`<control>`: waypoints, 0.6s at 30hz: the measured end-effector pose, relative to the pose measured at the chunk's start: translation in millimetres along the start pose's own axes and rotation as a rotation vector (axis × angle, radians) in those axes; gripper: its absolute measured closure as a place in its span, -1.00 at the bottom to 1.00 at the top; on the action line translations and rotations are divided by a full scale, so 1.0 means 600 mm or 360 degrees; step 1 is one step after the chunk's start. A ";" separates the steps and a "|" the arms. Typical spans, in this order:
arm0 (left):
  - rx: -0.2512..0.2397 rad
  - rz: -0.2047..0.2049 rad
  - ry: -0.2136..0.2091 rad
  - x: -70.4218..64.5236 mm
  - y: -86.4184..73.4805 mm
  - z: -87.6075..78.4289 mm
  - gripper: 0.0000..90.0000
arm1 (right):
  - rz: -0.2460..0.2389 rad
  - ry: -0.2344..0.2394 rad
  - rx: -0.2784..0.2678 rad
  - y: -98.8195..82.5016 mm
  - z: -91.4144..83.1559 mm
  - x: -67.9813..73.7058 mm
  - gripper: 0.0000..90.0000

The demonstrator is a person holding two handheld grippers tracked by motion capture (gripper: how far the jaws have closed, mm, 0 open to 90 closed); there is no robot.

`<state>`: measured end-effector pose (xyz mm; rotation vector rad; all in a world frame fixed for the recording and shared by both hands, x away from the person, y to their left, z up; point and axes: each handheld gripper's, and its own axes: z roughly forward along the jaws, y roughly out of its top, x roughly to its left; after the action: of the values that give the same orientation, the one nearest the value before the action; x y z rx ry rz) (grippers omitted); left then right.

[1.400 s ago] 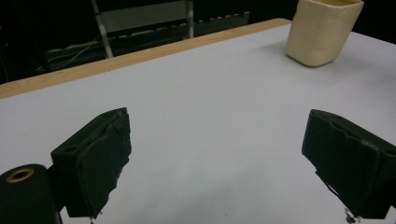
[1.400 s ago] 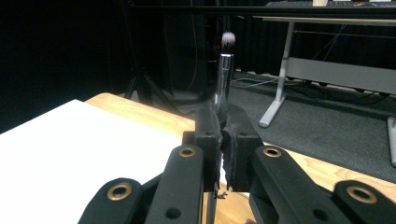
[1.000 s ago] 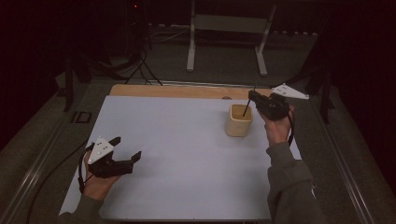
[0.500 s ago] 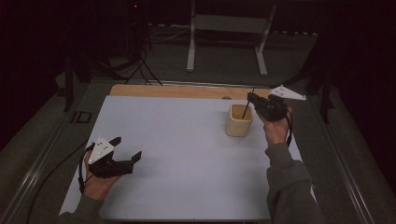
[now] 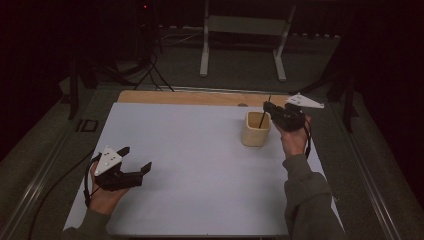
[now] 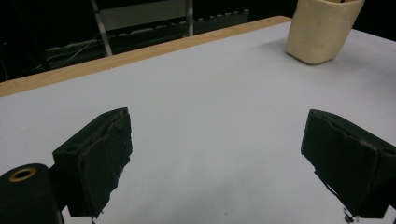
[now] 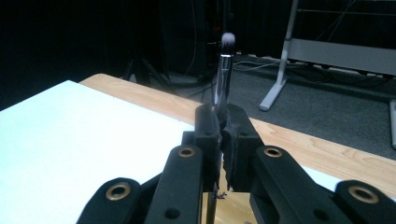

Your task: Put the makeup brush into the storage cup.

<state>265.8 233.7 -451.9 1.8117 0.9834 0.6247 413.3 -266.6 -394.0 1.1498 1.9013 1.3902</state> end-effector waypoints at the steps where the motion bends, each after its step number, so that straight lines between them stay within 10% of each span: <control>1: -0.0001 0.0000 0.0000 0.000 0.000 0.000 -0.78 | -0.0002 0.0000 0.0001 0.000 0.000 0.000 0.88; 5: 0.0003 0.0004 0.0001 0.000 0.000 0.000 -0.78 | 0.0008 0.0007 -0.0005 0.000 -0.001 -0.001 0.85; 8: 0.0001 0.0001 0.0000 0.000 0.000 0.000 -0.78 | 0.0059 0.0119 -0.0018 -0.001 0.003 -0.004 -0.16; 10: 0.0005 0.0004 0.0002 0.000 0.000 0.000 -0.78 | 0.0065 0.0059 0.0009 -0.001 0.007 -0.001 -0.78; 18: 0.0002 0.0001 0.0002 0.000 0.000 0.000 -0.78 | 0.0080 0.0053 0.0043 -0.004 0.006 -0.006 -0.79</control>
<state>265.9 233.6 -452.0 1.8132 0.9841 0.6260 417.2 -267.9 -397.6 1.2018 1.9321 1.4232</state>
